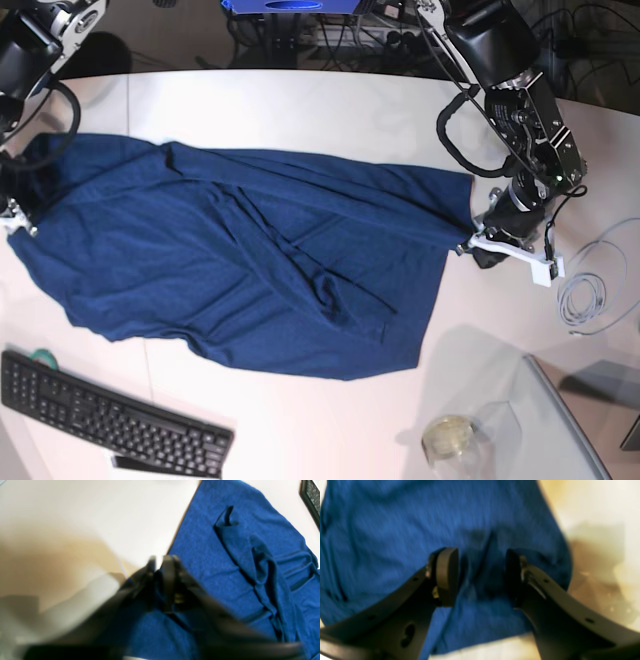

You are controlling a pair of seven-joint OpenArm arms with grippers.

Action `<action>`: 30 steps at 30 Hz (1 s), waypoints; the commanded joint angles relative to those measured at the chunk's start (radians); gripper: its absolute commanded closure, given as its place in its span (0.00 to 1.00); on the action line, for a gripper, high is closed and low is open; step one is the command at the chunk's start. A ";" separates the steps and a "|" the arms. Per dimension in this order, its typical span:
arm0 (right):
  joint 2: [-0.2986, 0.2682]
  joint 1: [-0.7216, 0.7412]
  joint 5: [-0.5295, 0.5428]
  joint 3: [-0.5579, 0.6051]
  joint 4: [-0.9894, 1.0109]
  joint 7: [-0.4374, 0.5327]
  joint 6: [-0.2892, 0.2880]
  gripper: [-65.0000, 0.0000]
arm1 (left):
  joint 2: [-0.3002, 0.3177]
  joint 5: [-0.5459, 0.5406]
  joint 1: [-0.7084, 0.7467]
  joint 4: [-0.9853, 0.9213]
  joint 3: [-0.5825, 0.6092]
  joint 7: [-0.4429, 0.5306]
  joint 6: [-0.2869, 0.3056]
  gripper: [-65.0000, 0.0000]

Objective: Layout the t-shirt on the table in an organized manner, then fold the t-shirt properly
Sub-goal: 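Lower the shirt edge and release it with both grippers, then move the right gripper over the shirt's bunched corner and grasp it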

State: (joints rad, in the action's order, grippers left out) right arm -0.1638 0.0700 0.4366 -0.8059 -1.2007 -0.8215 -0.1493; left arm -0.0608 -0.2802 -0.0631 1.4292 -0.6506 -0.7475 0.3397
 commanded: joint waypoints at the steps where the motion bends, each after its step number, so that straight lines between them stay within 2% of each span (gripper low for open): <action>1: 0.000 -0.012 0.014 -0.004 -0.055 0.018 -0.013 0.55 | 0.009 -0.017 -0.014 0.022 -0.002 0.026 0.003 0.71; 3: 0.042 -0.051 0.014 0.016 -0.149 0.029 -0.071 0.55 | 0.011 -0.018 -0.013 0.031 -0.005 0.026 0.003 0.52; 5: 0.086 -0.100 0.009 0.049 -0.250 0.021 -0.132 0.55 | 0.011 -0.018 -0.013 0.064 -0.045 0.026 0.008 0.39; 8: 0.149 -0.181 0.008 0.125 -0.371 -0.017 -0.135 0.55 | 0.009 -0.020 -0.001 0.138 -0.120 0.026 0.011 0.31; 10: 0.198 -0.232 0.009 0.179 -0.414 -0.031 -0.135 0.55 | 0.013 -0.020 0.042 0.193 -0.180 0.023 0.049 0.31; 13: 0.260 -0.283 0.006 0.231 -0.422 -0.028 -0.135 0.55 | 0.040 -0.020 0.128 0.244 -0.255 0.024 0.151 0.31; 19: 0.277 -0.335 0.006 0.314 -0.420 -0.023 -0.132 0.54 | 0.091 -0.020 0.285 0.233 -0.386 0.026 0.347 0.31; 20: 0.277 -0.335 0.006 0.314 -0.419 -0.023 -0.123 0.54 | 0.097 -0.020 0.300 0.232 -0.415 0.026 0.358 0.31; 22: 0.277 -0.333 0.006 0.320 -0.417 -0.022 -0.062 0.54 | 0.102 -0.020 0.319 0.230 -0.464 0.026 0.358 0.31; 24: 0.277 -0.333 0.008 0.322 -0.417 0.000 -0.026 0.54 | 0.105 -0.020 0.328 0.226 -0.498 0.026 0.358 0.31; 27: 0.277 -0.335 0.012 0.322 -0.417 0.011 -0.023 0.54 | 0.105 -0.018 0.329 0.224 -0.522 0.026 0.358 0.31; 30: 0.281 -0.338 0.012 0.323 -0.417 0.009 -0.025 0.44 | 0.105 -0.018 0.329 0.198 -0.525 0.026 0.358 0.31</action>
State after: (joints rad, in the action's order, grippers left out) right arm 0.1184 -0.2703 0.4374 -0.4831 -1.6020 -0.8227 -0.1719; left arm 0.0303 -0.2882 0.2626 1.6131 -1.1709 -0.7441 0.6903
